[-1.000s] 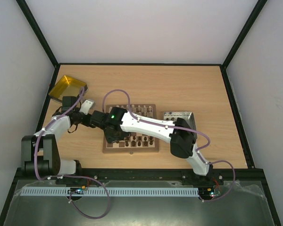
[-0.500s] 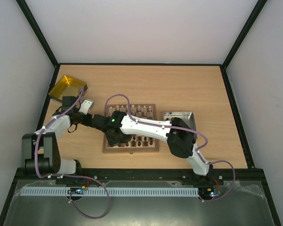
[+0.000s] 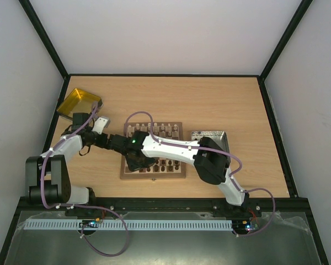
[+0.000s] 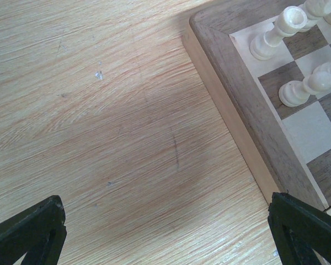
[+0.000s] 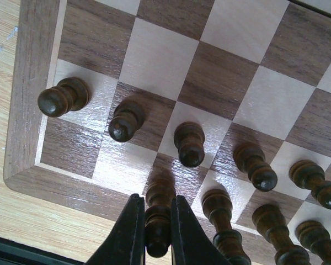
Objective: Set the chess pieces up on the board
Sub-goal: Place the chess piece on the chessboard, then pick up the chess piece from the storage box.
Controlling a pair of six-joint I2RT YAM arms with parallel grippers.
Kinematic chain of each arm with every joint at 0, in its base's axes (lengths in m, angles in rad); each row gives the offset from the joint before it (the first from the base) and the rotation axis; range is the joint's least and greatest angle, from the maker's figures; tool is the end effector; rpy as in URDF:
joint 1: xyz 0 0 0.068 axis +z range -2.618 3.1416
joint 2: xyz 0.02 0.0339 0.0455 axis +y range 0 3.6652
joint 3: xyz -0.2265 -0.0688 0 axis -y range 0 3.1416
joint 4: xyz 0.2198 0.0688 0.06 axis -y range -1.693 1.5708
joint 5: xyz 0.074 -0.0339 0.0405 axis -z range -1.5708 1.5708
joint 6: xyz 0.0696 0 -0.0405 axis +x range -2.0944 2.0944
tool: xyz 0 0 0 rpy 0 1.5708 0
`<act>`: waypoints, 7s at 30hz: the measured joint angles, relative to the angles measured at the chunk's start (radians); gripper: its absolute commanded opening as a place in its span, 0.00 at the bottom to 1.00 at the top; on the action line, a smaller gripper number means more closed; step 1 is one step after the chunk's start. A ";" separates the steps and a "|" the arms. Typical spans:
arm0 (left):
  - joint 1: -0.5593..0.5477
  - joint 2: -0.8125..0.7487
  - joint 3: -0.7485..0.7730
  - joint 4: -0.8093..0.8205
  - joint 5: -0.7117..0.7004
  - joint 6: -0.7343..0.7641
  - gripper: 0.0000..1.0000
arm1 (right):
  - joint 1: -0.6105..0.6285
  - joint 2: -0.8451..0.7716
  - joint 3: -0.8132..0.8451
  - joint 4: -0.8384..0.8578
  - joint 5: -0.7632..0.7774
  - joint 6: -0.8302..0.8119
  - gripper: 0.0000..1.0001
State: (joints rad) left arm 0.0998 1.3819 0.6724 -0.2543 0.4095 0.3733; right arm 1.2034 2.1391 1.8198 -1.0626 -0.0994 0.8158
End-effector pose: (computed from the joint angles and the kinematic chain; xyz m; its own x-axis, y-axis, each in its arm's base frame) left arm 0.2634 -0.0015 0.1251 -0.7119 0.2649 -0.6504 0.4234 0.9008 -0.0965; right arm 0.1359 0.3724 0.1517 -0.9230 -0.3805 -0.0577 -0.3841 0.9006 0.2035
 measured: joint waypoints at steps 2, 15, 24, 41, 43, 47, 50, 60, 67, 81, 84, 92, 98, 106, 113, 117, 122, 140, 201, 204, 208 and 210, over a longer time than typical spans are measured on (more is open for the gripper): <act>0.000 0.000 0.000 0.000 0.000 0.000 0.99 | -0.002 0.000 -0.004 0.003 0.000 0.000 0.02; 0.000 0.006 0.000 0.000 0.001 0.000 0.99 | -0.019 -0.023 -0.052 0.031 -0.008 0.000 0.03; 0.000 0.014 0.000 -0.001 0.002 0.001 1.00 | -0.019 -0.024 -0.058 0.047 -0.019 0.000 0.04; 0.000 0.014 0.000 -0.001 0.010 0.001 1.00 | -0.019 -0.024 -0.058 0.048 -0.022 0.000 0.10; 0.000 0.015 0.000 -0.001 0.012 0.001 0.99 | -0.019 -0.024 -0.058 0.048 -0.022 0.000 0.11; 0.000 0.015 0.000 -0.001 0.015 0.001 0.99 | -0.019 -0.024 -0.058 0.048 -0.023 0.000 0.14; 0.000 0.015 0.000 -0.002 0.016 0.001 1.00 | -0.019 -0.024 -0.058 0.048 -0.024 0.000 0.15; 0.000 0.018 0.000 -0.002 0.021 0.005 0.99 | -0.019 -0.032 -0.058 0.048 -0.026 0.000 0.20; 0.000 0.019 0.000 -0.003 0.028 0.005 1.00 | -0.019 -0.039 -0.058 0.048 -0.025 0.001 0.24; 0.000 0.019 0.000 -0.005 0.031 0.005 0.99 | -0.311 -0.348 -0.250 0.060 0.025 -0.010 0.24; 0.000 0.019 0.000 -0.005 0.032 0.006 1.00 | -0.477 -0.419 -0.331 0.071 0.044 -0.035 0.24; 0.000 0.023 0.000 -0.006 0.033 0.008 1.00 | -0.668 -0.426 -0.498 0.117 0.078 -0.098 0.24; 0.000 0.024 0.000 -0.006 0.036 0.008 0.99 | -0.788 -0.426 -0.588 0.180 0.070 -0.118 0.24; 0.000 0.025 0.000 -0.008 0.037 0.009 1.00 | -0.806 -0.426 -0.617 0.231 0.058 -0.122 0.24; 0.000 0.025 0.000 -0.010 0.039 0.009 1.00 | -0.806 -0.426 -0.628 0.263 0.043 -0.121 0.24; 0.000 0.025 0.000 -0.010 0.040 0.012 1.00 | -0.806 -0.426 -0.648 0.279 0.031 -0.121 0.24; 0.000 0.025 0.000 -0.010 0.042 0.012 1.00 | -0.806 -0.426 -0.673 0.296 0.020 -0.121 0.24; 0.000 0.027 0.000 -0.011 0.047 0.012 1.00 | -0.806 -0.420 -0.691 0.342 0.002 -0.121 0.20; 0.000 0.035 0.001 -0.021 0.054 0.013 0.99 | -0.748 -0.516 -0.729 0.283 0.141 -0.166 0.06; 0.000 0.035 0.001 -0.021 0.053 0.013 1.00 | -0.734 -0.517 -0.727 0.280 0.153 -0.166 0.06; 0.000 0.035 0.001 -0.021 0.053 0.012 1.00 | -0.732 -0.518 -0.724 0.281 0.169 -0.166 0.06; 0.000 0.035 0.001 -0.021 0.053 0.012 0.99 | -0.732 -0.518 -0.727 0.282 0.176 -0.166 0.06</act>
State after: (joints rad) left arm 0.0998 1.4174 0.6731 -0.2752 0.4625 0.3855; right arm 0.4709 1.6207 1.0927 -0.7811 0.0769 0.6502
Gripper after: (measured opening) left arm 0.996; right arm 0.099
